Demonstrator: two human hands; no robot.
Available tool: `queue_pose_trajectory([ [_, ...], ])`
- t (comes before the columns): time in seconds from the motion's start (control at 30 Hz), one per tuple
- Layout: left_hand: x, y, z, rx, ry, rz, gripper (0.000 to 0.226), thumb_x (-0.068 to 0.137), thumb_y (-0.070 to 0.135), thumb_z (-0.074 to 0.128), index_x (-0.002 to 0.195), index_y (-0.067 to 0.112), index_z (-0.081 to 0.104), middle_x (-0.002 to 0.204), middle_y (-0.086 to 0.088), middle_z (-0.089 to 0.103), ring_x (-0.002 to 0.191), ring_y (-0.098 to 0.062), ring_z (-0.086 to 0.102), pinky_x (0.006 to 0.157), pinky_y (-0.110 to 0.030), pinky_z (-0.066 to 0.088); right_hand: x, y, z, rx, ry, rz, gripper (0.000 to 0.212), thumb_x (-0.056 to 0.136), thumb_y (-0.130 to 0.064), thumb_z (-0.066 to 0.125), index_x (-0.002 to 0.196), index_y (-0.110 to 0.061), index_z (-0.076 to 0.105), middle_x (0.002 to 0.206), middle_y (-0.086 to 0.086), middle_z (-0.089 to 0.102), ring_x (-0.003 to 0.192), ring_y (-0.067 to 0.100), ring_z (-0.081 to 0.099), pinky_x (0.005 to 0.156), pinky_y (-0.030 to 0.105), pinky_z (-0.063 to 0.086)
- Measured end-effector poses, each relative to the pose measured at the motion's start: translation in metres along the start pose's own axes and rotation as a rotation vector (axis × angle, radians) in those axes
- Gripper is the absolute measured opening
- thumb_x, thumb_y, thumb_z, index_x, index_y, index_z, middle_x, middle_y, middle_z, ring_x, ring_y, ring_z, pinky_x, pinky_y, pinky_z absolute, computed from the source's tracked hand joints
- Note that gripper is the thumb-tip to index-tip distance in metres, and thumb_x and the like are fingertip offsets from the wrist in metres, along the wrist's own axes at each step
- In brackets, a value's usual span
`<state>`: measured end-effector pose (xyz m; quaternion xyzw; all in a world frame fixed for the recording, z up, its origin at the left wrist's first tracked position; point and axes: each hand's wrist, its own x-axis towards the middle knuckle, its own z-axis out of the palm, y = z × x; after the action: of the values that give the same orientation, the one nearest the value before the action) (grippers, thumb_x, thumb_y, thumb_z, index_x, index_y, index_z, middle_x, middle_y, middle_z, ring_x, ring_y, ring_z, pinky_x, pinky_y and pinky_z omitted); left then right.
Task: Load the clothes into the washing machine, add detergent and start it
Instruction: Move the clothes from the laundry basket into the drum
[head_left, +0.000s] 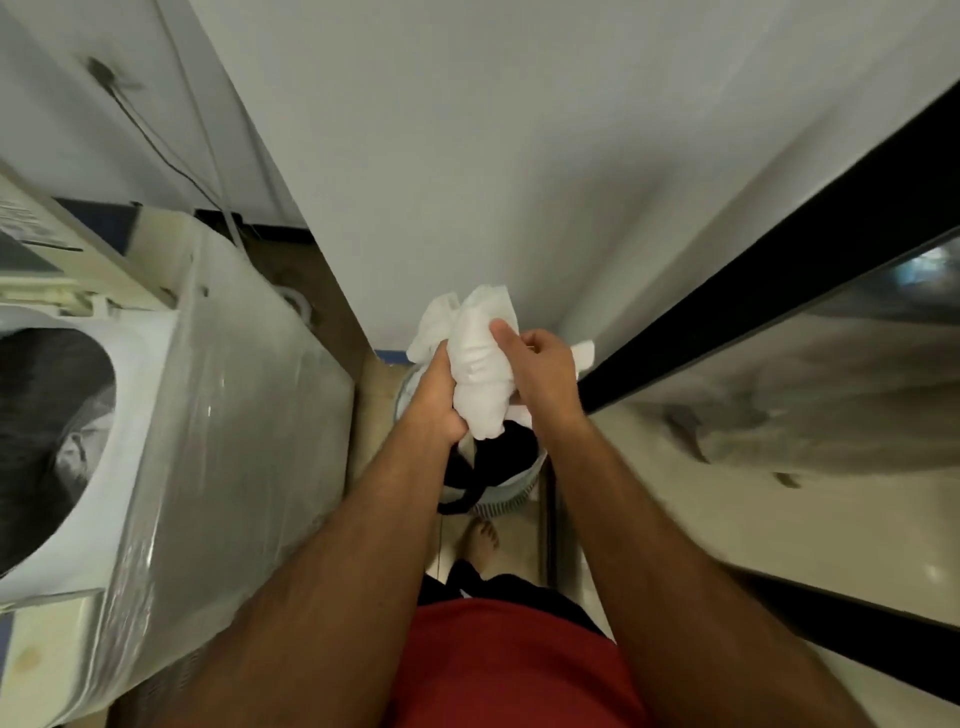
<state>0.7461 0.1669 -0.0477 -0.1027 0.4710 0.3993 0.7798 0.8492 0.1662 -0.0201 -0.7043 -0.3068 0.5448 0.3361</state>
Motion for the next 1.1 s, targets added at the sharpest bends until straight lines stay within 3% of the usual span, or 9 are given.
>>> queue_pose_trajectory([
  [0.1,-0.027,0.0,0.019,0.082,0.033,0.179,0.055,0.099,0.04,0.044,0.141,0.005,0.042,0.138,-0.016,0.051,0.13,-0.032,0.045,0.108,-0.042,0.036,-0.013,-0.012,0.001,-0.225,0.077,-0.193,0.075,0.069,-0.075,0.06,0.116,-0.017,0.06,0.112,-0.002,0.066,0.103,0.018,0.065,0.091,0.039,0.054],
  [0.27,-0.057,0.019,0.036,0.298,-0.026,0.18,0.055,0.101,0.048,0.031,0.138,0.01,0.045,0.137,-0.005,0.051,0.132,-0.027,0.045,0.093,-0.036,0.04,-0.017,-0.034,-0.005,-0.025,-0.279,-0.237,0.049,0.083,-0.055,0.065,0.102,-0.01,0.068,0.099,0.009,0.075,0.095,0.022,0.073,0.084,0.04,0.059],
  [0.4,-0.063,0.034,0.039,0.349,-0.129,0.273,0.045,0.098,0.043,0.045,0.118,0.006,0.06,0.112,-0.014,0.065,0.111,-0.03,0.059,0.106,-0.046,0.041,-0.018,-0.049,0.002,-0.002,-0.089,-0.213,0.059,0.063,-0.058,0.072,0.098,-0.011,0.066,0.097,0.011,0.073,0.092,0.026,0.072,0.086,0.048,0.058],
  [0.53,-0.072,0.045,0.027,0.518,0.066,0.449,0.048,0.092,0.056,0.049,0.107,0.014,0.067,0.1,-0.01,0.072,0.102,-0.032,0.066,0.094,-0.048,0.051,-0.025,-0.062,0.007,0.009,-0.029,-0.3,0.044,0.069,-0.04,0.081,0.1,-0.017,0.058,0.102,0.001,0.068,0.094,0.02,0.067,0.087,0.04,0.057],
  [0.6,-0.078,0.049,0.011,0.485,0.169,0.435,0.069,0.079,0.079,0.042,0.103,0.019,0.066,0.101,-0.007,0.071,0.096,-0.026,0.066,0.09,-0.046,0.053,-0.03,-0.071,0.007,0.038,-0.024,-0.358,0.043,0.073,-0.033,0.082,0.103,-0.014,0.057,0.101,-0.001,0.065,0.092,0.017,0.065,0.082,0.033,0.055],
  [0.7,-0.072,0.054,-0.014,0.401,0.151,0.307,0.12,0.038,0.102,0.036,0.127,0.023,0.056,0.127,-0.008,0.061,0.112,-0.033,0.058,0.096,-0.06,0.042,-0.032,-0.084,0.008,0.206,-0.142,-0.313,0.039,0.078,-0.034,0.077,0.099,-0.007,0.059,0.095,0.006,0.066,0.086,0.021,0.064,0.076,0.034,0.054],
  [0.87,-0.097,0.055,-0.007,0.166,-0.063,0.233,0.092,0.072,0.09,0.017,0.113,0.022,0.063,0.106,-0.012,0.071,0.101,-0.037,0.061,0.095,-0.057,0.041,-0.028,-0.09,0.025,0.431,-0.379,-0.121,0.059,0.079,-0.036,0.068,0.121,0.005,0.061,0.122,0.027,0.063,0.117,0.043,0.059,0.103,0.055,0.046],
  [1.0,-0.105,0.074,-0.011,0.004,-0.125,0.331,0.104,0.064,0.093,0.035,0.132,0.016,0.056,0.127,-0.016,0.062,0.119,-0.039,0.055,0.106,-0.06,0.035,-0.034,-0.096,0.032,0.258,-0.301,-0.232,0.035,0.09,-0.032,0.067,0.107,-0.001,0.065,0.099,0.013,0.071,0.09,0.024,0.068,0.076,0.035,0.056],
  [1.1,-0.117,0.084,-0.014,0.036,-0.258,0.395,0.101,0.069,0.088,0.037,0.136,0.014,0.051,0.132,-0.017,0.058,0.123,-0.036,0.054,0.11,-0.054,0.034,-0.041,-0.095,0.044,0.128,-0.302,-0.326,0.038,0.088,-0.039,0.069,0.104,-0.003,0.066,0.101,0.012,0.072,0.089,0.021,0.068,0.078,0.035,0.056],
])
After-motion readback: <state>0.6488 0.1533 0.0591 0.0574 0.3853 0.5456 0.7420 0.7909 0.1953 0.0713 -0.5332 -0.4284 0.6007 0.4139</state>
